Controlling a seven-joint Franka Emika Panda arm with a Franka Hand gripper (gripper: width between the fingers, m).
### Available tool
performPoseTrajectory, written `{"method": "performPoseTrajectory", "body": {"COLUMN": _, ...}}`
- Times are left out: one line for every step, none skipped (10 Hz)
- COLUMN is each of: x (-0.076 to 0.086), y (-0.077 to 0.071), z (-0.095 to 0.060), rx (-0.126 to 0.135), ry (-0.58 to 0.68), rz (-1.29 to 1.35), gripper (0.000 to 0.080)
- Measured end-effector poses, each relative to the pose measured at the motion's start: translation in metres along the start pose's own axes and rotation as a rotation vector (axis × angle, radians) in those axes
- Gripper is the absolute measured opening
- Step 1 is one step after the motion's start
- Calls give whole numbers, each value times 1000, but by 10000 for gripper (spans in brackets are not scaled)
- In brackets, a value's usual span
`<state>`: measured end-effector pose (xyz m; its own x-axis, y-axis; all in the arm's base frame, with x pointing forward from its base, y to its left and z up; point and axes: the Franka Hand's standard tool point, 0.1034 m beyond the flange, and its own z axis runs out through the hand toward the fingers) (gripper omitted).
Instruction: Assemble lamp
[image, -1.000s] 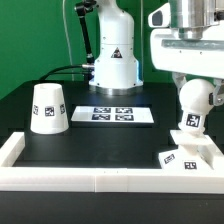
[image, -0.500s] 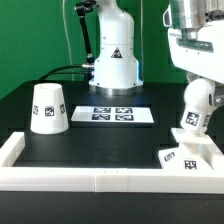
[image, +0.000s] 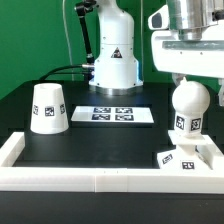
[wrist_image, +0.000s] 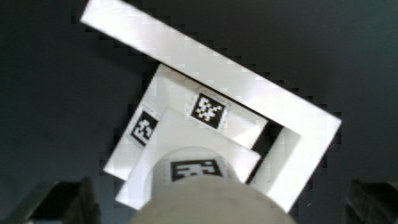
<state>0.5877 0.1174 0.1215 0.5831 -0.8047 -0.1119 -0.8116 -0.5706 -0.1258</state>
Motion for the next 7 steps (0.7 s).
{"method": "performPoseTrajectory", "body": {"x": 1, "y": 6, "z": 2, "rx": -4, "ry": 1, "rz": -89, "gripper": 698}}
{"method": "performPoseTrajectory", "body": {"x": 1, "y": 10, "z": 3, "rx": -7, "ry": 2, "rz": -145, "gripper": 698}}
{"method": "performPoseTrajectory", "body": {"x": 2, "y": 13, "z": 4, "rx": -9, "ry": 4, "rz": -254, "gripper": 698}}
{"method": "performPoseTrajectory", "body": {"x": 4, "y": 16, "z": 5, "rx": -12, "ry": 4, "rz": -341, "gripper": 698}}
{"method": "performPoseTrajectory", "body": {"x": 5, "y": 16, "z": 5, "rx": -13, "ry": 6, "rz": -434, "gripper": 698}}
{"method": "performPoseTrajectory", "body": {"x": 6, "y": 15, "z": 4, "rx": -12, "ry": 6, "rz": -519, "gripper": 698}}
{"method": "performPoseTrajectory", "body": {"x": 7, "y": 14, "z": 4, "rx": -10, "ry": 7, "rz": -599, "gripper": 698}}
